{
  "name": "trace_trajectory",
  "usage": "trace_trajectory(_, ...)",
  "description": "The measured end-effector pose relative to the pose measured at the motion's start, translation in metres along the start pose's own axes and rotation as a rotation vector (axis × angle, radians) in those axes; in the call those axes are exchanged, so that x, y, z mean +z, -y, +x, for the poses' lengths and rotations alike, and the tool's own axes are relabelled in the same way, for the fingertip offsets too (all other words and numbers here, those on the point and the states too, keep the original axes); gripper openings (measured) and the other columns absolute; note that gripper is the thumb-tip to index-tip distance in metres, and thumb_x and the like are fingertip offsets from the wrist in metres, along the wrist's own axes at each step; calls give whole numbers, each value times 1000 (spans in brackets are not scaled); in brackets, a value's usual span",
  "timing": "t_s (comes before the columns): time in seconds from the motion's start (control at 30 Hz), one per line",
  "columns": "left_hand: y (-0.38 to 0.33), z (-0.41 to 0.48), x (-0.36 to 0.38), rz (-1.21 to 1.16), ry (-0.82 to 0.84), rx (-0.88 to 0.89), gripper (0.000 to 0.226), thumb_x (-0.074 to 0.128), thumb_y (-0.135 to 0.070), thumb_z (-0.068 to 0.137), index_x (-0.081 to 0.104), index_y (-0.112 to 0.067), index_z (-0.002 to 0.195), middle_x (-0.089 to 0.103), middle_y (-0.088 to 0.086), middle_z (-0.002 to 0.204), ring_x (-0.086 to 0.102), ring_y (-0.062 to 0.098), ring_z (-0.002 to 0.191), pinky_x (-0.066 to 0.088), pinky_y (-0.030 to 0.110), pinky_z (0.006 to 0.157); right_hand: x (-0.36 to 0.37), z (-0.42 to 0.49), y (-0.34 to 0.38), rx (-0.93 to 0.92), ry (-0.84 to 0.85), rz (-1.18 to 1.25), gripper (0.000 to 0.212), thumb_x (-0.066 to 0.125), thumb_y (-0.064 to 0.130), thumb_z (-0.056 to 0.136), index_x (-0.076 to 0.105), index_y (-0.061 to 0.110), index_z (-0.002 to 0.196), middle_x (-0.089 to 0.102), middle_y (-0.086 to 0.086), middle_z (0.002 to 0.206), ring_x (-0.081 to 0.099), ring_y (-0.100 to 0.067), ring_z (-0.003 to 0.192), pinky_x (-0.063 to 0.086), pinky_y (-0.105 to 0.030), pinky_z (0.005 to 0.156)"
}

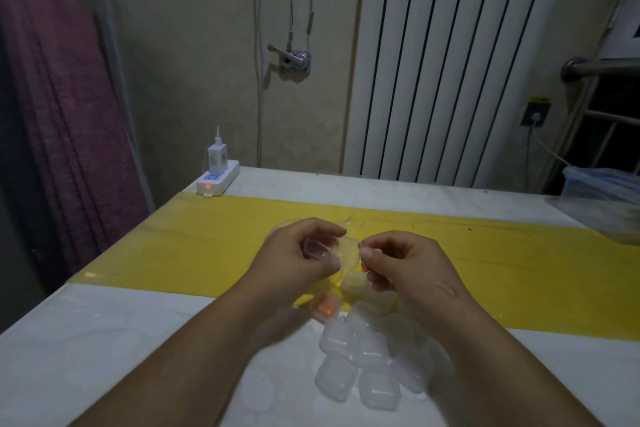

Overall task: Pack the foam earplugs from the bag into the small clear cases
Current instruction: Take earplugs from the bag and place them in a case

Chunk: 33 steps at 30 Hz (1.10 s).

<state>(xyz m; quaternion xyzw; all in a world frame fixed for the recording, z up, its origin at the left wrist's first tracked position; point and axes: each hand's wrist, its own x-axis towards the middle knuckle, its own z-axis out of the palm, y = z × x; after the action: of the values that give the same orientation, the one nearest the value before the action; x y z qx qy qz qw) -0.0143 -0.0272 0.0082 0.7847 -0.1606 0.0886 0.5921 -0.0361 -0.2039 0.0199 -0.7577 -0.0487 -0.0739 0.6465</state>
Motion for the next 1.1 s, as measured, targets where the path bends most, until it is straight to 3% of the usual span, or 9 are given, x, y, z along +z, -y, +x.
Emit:
trace_trajectory(0.13,0,0,-2,64,-9,13,36,85,-11,64,74,-33,90,71,-6,93,66,8,88,56,32,83,-2,0,1,-32,-80,-112,5,74,10,83,72,15,82,67,-1,62,55,-8,54,46,-25,52)
trace_trajectory(0.23,-1,1,1,62,-56,28,36,86,-10,63,73,-34,88,73,-8,92,68,7,88,56,32,83,-2,1,3,-97,-189,-41,8,76,9,81,72,16,81,71,-2,64,60,-10,55,54,-31,60)
trace_trajectory(0.3,-1,2,4,77,-79,25,37,85,-6,66,73,-32,91,73,-8,90,67,5,85,56,27,81,0,0,4,-130,-190,13,8,74,8,82,74,16,83,74,-3,72,68,-15,64,59,-33,68)
trace_trajectory(0.4,0,1,6,116,-59,20,36,85,-9,68,73,-28,96,71,-11,90,65,-1,82,53,17,77,7,-3,6,-148,-134,21,13,69,3,86,73,14,87,76,-3,77,72,-16,72,59,-30,68)
trace_trajectory(0.47,0,1,6,121,-57,24,36,86,-11,67,73,-29,96,71,-12,89,65,-1,83,53,19,79,12,-4,7,-151,-116,2,15,69,2,86,71,16,88,76,-2,76,70,-14,67,57,-27,63)
trace_trajectory(0.67,-1,1,5,80,-43,-11,36,86,-11,68,75,-26,98,72,-9,93,67,3,88,56,28,84,10,-4,3,-228,-148,-393,14,75,23,81,68,33,74,68,22,74,48,-5,51,38,-16,51)
trace_trajectory(0.8,1,1,5,31,-50,-20,36,86,-8,66,75,-27,95,72,-8,92,68,7,87,57,32,86,11,-7,6,-254,-135,-472,16,74,23,81,70,37,75,65,25,69,52,5,58,36,-10,54)
trace_trajectory(0.9,1,1,6,26,-44,-20,35,86,-8,66,76,-25,96,72,-10,90,68,5,86,57,29,84,11,-6,6,-274,-162,-494,15,74,21,81,73,36,77,67,19,79,51,13,66,35,-6,59)
trace_trajectory(1.1,1,1,5,-11,-40,-34,36,86,-7,66,76,-26,94,72,-7,90,69,9,86,58,33,84,9,-1,0,-280,-195,-565,6,76,34,81,77,34,86,59,13,81,50,12,77,33,-4,63)
